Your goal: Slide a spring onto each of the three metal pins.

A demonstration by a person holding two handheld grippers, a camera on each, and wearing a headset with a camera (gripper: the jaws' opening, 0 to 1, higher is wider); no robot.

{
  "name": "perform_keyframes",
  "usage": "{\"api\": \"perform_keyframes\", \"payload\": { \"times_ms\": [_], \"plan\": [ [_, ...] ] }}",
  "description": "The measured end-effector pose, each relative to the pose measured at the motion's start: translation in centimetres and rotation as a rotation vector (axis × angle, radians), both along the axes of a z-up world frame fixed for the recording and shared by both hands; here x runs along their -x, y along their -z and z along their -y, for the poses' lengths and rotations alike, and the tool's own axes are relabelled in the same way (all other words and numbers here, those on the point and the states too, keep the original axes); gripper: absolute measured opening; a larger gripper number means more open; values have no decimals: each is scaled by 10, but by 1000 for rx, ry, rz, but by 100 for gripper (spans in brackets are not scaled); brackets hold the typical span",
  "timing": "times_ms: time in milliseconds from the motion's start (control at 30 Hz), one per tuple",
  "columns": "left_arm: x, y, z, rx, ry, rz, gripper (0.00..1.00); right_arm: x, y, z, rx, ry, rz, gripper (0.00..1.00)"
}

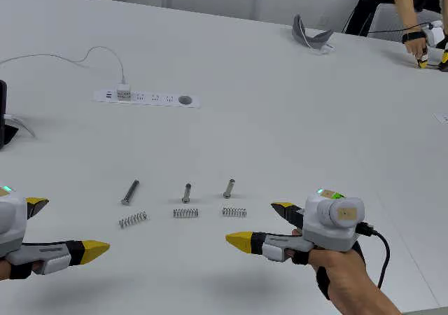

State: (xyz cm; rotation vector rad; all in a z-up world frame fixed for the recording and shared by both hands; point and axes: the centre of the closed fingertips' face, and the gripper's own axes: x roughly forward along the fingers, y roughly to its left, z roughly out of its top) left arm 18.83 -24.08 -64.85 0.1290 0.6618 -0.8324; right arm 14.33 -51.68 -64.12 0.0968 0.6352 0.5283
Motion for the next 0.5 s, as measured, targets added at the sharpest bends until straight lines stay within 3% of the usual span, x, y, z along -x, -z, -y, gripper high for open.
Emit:
{"api": "perform_keyframes", "payload": {
  "times_ms": [500],
  "plan": [
    [2,1,-6,2,-16,-9,94,1,3,-4,11,-17,-3,89]
  ]
}}
